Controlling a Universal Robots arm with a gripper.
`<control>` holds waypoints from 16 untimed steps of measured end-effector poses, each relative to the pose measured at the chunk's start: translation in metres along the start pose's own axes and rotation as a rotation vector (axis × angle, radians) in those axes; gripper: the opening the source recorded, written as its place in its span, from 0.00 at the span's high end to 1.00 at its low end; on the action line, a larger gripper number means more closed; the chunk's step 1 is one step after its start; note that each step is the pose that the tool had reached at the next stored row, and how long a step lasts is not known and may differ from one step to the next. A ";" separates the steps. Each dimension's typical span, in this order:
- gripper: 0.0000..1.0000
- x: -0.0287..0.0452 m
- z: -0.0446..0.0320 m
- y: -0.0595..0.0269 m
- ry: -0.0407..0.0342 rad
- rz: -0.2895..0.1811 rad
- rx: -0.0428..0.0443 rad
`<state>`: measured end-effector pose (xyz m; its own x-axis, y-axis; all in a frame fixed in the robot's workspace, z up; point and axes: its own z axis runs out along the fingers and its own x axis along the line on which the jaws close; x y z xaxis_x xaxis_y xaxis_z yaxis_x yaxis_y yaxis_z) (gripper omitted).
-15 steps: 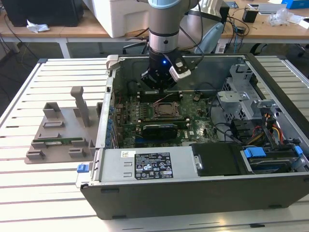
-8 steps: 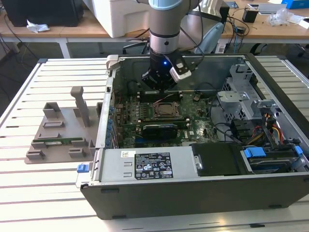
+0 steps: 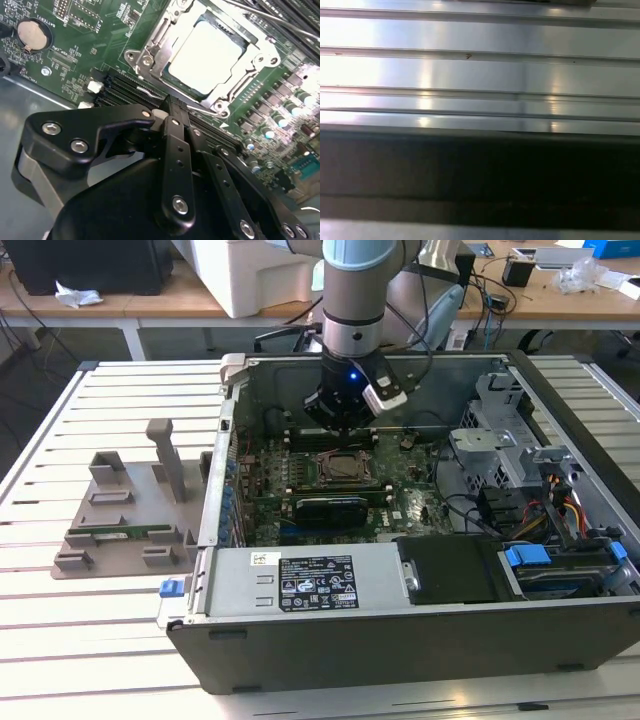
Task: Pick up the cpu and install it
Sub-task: 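Install the first cpu locking lever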
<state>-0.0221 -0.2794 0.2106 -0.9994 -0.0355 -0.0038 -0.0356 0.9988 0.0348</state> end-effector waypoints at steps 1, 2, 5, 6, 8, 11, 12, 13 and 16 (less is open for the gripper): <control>0.89 -0.0005 0.0011 0.0000 0.0006 0.001 0.0000; 0.89 -0.0010 0.0018 -0.0001 0.0007 0.001 0.0000; 0.89 -0.0026 0.0036 -0.0002 0.0006 0.013 0.0000; 0.89 -0.0032 0.0038 -0.0003 0.0005 0.017 0.0001; 0.89 -0.0058 0.0050 -0.0004 0.0002 0.027 -0.0001; 0.89 -0.0078 0.0068 -0.0006 0.0007 0.035 0.0004; 0.89 -0.0084 0.0072 -0.0005 0.0001 0.037 -0.0001; 0.89 -0.0089 0.0074 -0.0007 0.0001 0.039 0.0001; 0.89 -0.0091 0.0074 -0.0011 0.0000 0.040 0.0000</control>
<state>-0.0129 -0.2800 0.2032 -1.0000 0.0045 -0.0024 0.0044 0.9994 0.0349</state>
